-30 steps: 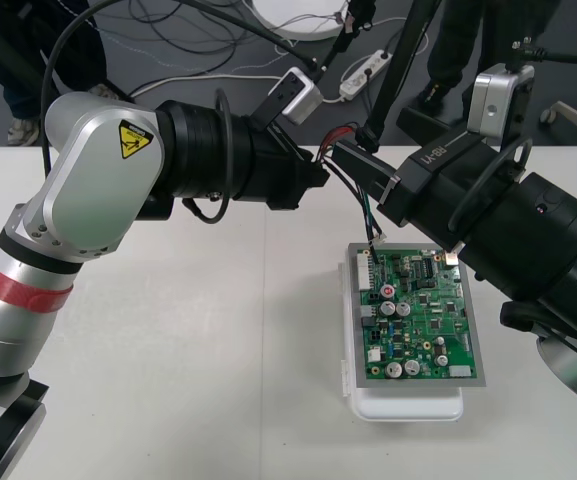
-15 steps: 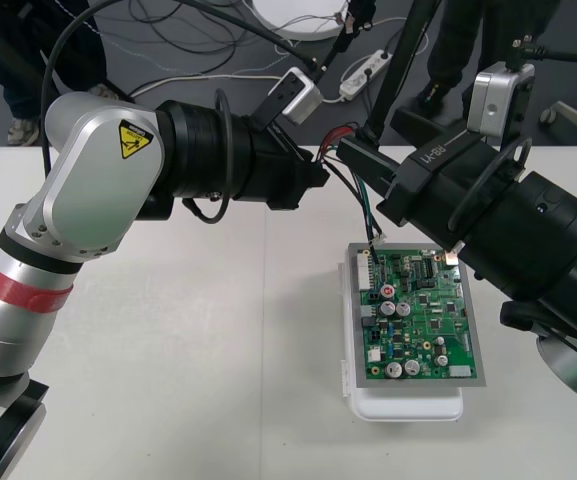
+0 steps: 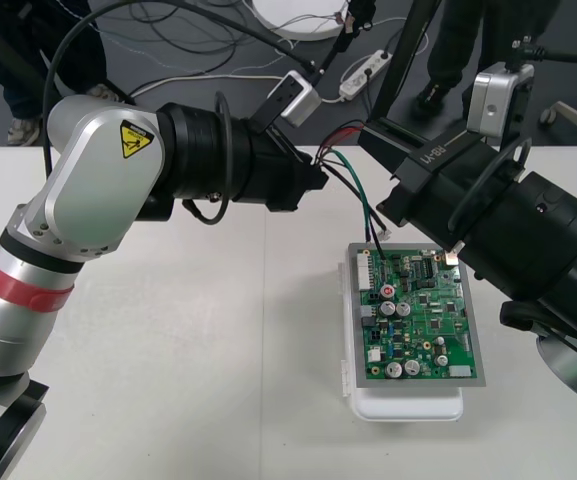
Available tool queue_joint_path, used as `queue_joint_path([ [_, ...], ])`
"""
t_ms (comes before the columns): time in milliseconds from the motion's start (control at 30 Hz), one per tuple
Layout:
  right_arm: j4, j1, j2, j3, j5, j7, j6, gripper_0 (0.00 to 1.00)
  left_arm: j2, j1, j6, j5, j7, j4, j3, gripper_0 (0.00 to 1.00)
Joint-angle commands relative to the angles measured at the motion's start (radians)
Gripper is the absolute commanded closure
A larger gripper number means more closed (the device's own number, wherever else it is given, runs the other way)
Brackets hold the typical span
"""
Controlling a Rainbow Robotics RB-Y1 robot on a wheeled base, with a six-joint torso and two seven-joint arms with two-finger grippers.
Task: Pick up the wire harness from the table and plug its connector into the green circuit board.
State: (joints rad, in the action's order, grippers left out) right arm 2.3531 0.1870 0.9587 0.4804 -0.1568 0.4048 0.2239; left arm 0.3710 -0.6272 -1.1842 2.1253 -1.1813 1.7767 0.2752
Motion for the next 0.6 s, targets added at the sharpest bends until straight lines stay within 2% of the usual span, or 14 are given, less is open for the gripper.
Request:
queue_joint_path([
  [33,0.012,0.028,-0.011,0.012,-0.01,-0.032,-0.012,1.0,0.008,-0.046,0.057,-0.024,0.062,-0.005,0.016,1.0],
  [467,0.012,0.028,-0.011,0.012,-0.013,-0.032,-0.014,1.0,0.009,-0.054,0.057,-0.025,0.063,-0.005,0.016,1.0],
  [500,0.012,0.028,-0.011,0.012,-0.013,-0.032,-0.014,1.0,0.009,-0.055,0.057,-0.024,0.065,-0.007,0.016,0.97],
  [533,0.012,0.029,-0.011,0.012,-0.013,-0.032,-0.014,1.0,0.011,-0.055,0.057,-0.024,0.066,-0.005,0.016,0.76],
  [567,0.012,0.029,-0.011,0.012,-0.013,-0.032,-0.015,1.0,0.011,-0.055,0.057,-0.021,0.068,-0.005,0.016,0.31],
  [600,0.014,0.029,-0.011,0.012,-0.013,-0.032,-0.015,1.0,0.014,-0.057,0.057,-0.018,0.071,-0.005,0.016,0.05],
])
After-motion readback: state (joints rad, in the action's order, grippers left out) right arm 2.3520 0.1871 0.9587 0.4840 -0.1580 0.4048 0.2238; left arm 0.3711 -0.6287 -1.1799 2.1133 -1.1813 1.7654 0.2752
